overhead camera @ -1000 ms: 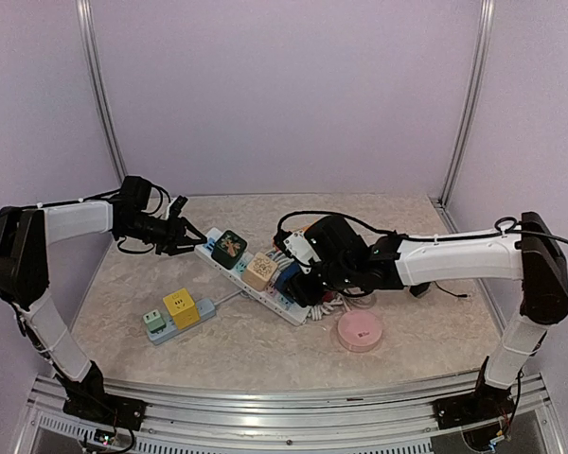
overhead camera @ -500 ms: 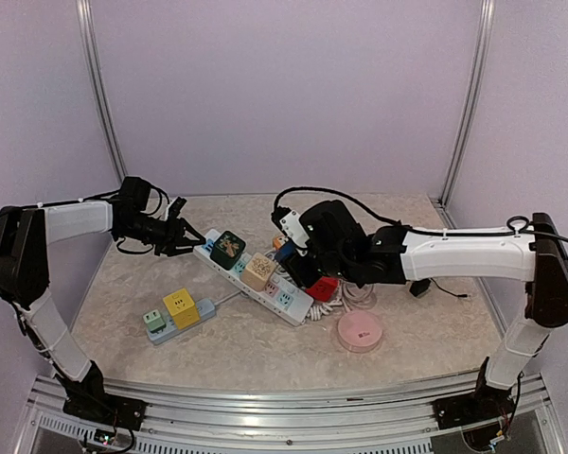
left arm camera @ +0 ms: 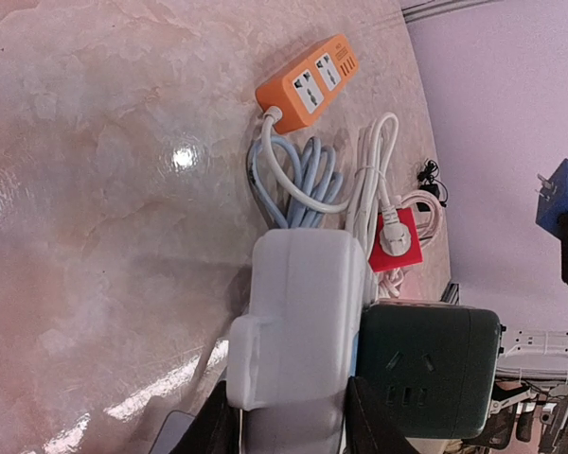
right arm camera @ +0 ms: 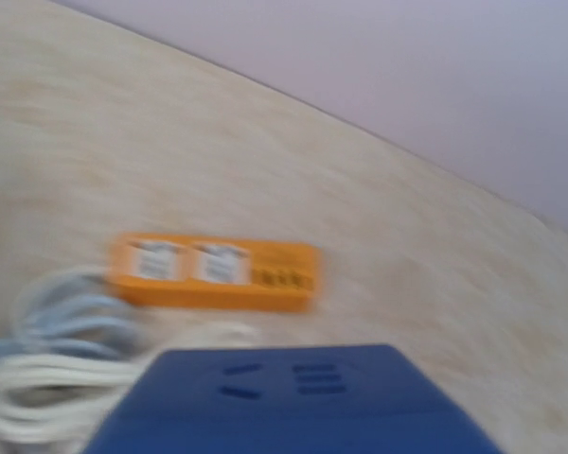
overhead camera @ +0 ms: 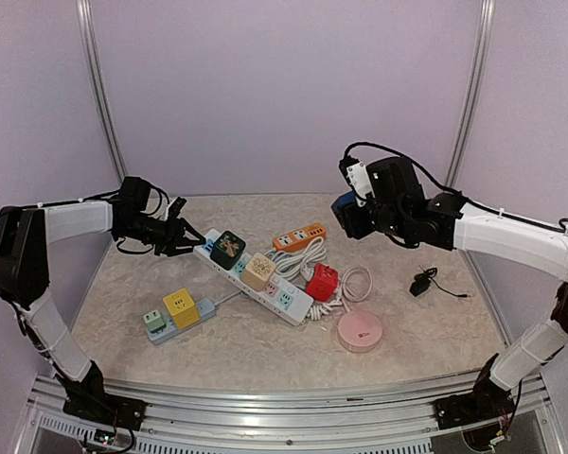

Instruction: Pull the plug off the socket

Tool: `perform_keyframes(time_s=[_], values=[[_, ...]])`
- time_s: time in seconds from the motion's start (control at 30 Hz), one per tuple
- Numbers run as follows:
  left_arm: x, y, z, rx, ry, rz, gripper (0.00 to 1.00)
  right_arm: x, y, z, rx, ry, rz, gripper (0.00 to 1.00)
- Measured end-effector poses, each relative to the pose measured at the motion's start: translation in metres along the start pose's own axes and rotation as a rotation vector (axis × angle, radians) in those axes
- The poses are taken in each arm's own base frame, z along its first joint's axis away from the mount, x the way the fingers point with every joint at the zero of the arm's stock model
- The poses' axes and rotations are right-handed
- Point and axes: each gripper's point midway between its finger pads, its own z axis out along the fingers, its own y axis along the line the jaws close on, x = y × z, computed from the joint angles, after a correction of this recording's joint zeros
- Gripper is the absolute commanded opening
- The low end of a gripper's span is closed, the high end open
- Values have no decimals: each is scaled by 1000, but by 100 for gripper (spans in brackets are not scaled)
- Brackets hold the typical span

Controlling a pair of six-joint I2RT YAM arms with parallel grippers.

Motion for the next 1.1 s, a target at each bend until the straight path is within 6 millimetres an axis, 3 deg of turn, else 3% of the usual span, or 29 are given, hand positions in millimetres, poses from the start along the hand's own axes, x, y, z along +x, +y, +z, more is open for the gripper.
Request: perform_keyframes(time_s=[0.13,0.23,0.4,0.63,0.77,1.1], values=[[0,-1,-1,-1,-3,4,8,23,-58,16,87,77,71,0],[0,-2,-2,-2,-1,6,8,40,-91,24,129,108,130,0],[1,-2,-3,-5,0,4,8,78,-125,43,170,168,201,0],[1,-4,-4,-8,-2,10,8,134,-159,69,220,256,266,0],[1,-4,-5,-9,-3,14,8,150,-173,82,250,272,286,0],[1,-4,-5,-11,-4,16,8,185,-187,105,282,320,306,0]])
